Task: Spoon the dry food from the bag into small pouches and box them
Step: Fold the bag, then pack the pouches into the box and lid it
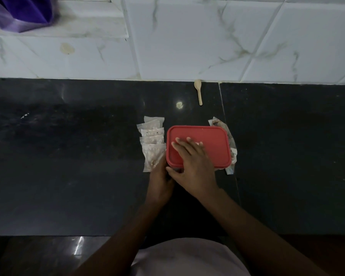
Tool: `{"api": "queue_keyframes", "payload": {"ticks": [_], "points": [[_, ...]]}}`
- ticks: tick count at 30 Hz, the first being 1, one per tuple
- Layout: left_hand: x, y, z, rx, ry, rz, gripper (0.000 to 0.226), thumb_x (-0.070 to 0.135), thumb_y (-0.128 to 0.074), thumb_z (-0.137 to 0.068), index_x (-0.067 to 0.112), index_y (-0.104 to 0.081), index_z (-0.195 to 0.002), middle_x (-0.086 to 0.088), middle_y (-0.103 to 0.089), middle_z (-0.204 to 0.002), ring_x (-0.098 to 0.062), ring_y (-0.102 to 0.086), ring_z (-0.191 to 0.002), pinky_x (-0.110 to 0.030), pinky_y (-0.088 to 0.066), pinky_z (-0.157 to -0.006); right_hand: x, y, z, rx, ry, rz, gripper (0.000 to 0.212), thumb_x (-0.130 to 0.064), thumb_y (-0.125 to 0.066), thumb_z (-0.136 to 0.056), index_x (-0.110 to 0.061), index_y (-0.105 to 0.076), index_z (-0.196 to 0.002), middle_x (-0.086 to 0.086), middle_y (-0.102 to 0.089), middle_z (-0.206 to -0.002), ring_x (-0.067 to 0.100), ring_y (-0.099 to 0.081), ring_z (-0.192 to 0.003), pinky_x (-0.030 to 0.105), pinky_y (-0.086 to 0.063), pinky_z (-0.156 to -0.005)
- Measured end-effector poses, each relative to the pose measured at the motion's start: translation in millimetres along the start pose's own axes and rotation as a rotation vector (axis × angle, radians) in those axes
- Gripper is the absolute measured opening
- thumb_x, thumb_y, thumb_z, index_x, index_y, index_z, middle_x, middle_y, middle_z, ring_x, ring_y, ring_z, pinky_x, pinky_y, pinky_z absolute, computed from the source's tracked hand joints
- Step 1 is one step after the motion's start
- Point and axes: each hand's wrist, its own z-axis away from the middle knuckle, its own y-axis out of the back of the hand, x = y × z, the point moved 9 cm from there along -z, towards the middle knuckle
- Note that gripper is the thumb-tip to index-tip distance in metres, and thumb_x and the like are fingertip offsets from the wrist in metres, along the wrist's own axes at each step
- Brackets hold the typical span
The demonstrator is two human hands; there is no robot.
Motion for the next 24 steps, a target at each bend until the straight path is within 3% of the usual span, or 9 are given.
{"api": "queue_keyframes", "payload": {"ticks": [3, 8, 11, 13, 15, 20, 24], "points": [[-9, 1, 1, -0.017, 0.021, -0.032, 0.054, -0.001, -0.059, -0.1, 0.024, -0.046, -0.147, 0.022, -0.056, -0.141, 0.001, -0.053, -0.134, -0.017, -0.044, -0.107, -4, -4, 3, 0.024, 0.033, 0.077, 0.062, -0.049, -0.056, -0.097, -0.016, -0.051, -0.149, 0.004, -0.047, -0.157, 0.03, -0.032, -0.152, 0.057, -0.023, -0.124], [-16, 1, 0, -0.025, 0.04, -0.016, 0.047, 0.016, -0.055, -0.105, 0.018, -0.047, -0.151, 0.011, -0.055, -0.149, -0.007, -0.052, -0.138, -0.034, -0.046, -0.113, -14, -11, 7, 0.074, 0.072, 0.275, 0.062, -0.046, -0.03, -0.103, -0.01, -0.051, -0.148, 0.011, -0.049, -0.155, 0.037, -0.041, -0.146, 0.06, -0.035, -0.117], [-13, 2, -2, -0.036, 0.054, -0.021, 0.047, 0.013, -0.058, -0.103, 0.021, -0.047, -0.149, 0.02, -0.056, -0.142, 0.002, -0.054, -0.133, -0.019, -0.045, -0.107, -14, -18, 5, 0.048, 0.092, 0.363, 0.061, -0.043, -0.027, -0.104, -0.009, -0.048, -0.15, 0.014, -0.047, -0.156, 0.038, -0.042, -0.146, 0.061, -0.037, -0.115], [-13, 1, -1, -0.047, 0.072, 0.013, 0.048, 0.006, -0.059, -0.102, 0.02, -0.048, -0.146, 0.023, -0.056, -0.138, 0.005, -0.055, -0.13, -0.012, -0.045, -0.102, -14, -17, 3, 0.061, 0.1, 0.388, 0.061, -0.042, -0.028, -0.103, -0.009, -0.051, -0.148, 0.014, -0.05, -0.154, 0.038, -0.047, -0.142, 0.06, -0.041, -0.113], [-17, 0, 0, -0.058, 0.092, 0.042, 0.048, 0.002, -0.058, -0.101, 0.017, -0.049, -0.146, 0.023, -0.058, -0.137, 0.001, -0.057, -0.13, -0.013, -0.046, -0.102, -15, -11, 3, 0.084, 0.108, 0.37, 0.061, -0.042, -0.03, -0.101, -0.009, -0.054, -0.145, 0.013, -0.055, -0.15, 0.036, -0.052, -0.138, 0.058, -0.044, -0.109], [-26, 1, 0, -0.069, 0.148, 0.053, 0.049, 0.018, -0.063, -0.101, 0.018, -0.05, -0.148, 0.01, -0.064, -0.14, -0.009, -0.059, -0.132, -0.038, -0.049, -0.109, -21, 7, 2, 0.155, 0.115, 0.272, 0.056, -0.039, -0.034, -0.102, -0.008, -0.059, -0.141, 0.012, -0.061, -0.142, 0.034, -0.06, -0.13, 0.057, -0.053, -0.101], [-25, 1, -2, -0.084, 0.172, 0.071, 0.047, 0.02, -0.067, -0.099, 0.022, -0.054, -0.144, 0.01, -0.068, -0.133, -0.009, -0.062, -0.127, -0.034, -0.05, -0.107, -18, 40, -6, 0.232, 0.073, 0.177, 0.039, -0.031, -0.063, -0.1, -0.012, -0.066, -0.134, 0.011, -0.073, -0.124, 0.031, -0.074, -0.105, 0.043, -0.061, -0.076]]}}
